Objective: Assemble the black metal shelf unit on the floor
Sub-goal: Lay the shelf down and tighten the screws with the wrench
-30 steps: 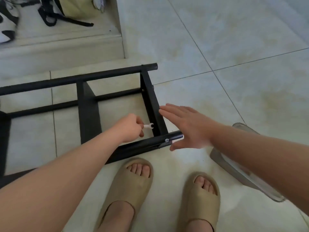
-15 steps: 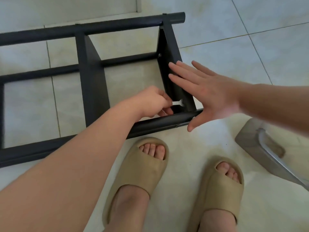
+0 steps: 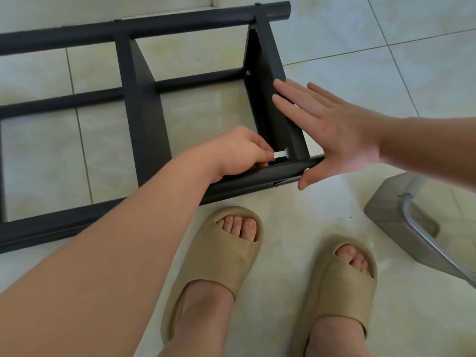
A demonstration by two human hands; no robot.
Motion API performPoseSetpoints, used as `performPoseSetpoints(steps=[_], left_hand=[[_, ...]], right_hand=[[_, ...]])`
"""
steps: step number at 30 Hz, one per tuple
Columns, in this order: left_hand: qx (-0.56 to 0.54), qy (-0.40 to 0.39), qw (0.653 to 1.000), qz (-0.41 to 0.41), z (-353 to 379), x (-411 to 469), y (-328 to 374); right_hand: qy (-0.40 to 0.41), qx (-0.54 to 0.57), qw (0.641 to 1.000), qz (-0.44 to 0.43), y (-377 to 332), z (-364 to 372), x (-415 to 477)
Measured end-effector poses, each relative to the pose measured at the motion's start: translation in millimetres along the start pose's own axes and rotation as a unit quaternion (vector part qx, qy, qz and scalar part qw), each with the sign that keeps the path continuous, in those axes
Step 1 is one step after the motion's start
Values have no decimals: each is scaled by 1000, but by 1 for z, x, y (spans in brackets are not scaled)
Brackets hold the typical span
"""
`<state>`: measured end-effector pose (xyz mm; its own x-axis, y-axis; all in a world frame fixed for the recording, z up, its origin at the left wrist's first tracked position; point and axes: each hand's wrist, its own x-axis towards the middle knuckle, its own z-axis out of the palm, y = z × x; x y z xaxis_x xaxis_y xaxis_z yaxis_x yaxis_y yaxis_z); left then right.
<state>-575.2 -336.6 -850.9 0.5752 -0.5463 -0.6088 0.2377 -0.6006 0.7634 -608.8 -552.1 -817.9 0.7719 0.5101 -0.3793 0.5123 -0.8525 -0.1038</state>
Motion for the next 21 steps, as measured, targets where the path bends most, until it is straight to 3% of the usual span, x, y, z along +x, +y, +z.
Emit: performPoseSetpoints(steps=[5,11,16,21], left_hand=[[-43,-79,995,-34,4,-12,-5],[-19,-94,995,-39,4,-14,-3],[-29,-24,999,-30,4,-9,-4],[-68,-3,997,-19,1,0,-3]], right_hand=[[27,-30,999,-7,-7,2,-9],[10,-39,999,-11,-7,6,-7],[26,-20,999,-15,-7,13,-6],[36,-17,999,-15,-7,14,-6]])
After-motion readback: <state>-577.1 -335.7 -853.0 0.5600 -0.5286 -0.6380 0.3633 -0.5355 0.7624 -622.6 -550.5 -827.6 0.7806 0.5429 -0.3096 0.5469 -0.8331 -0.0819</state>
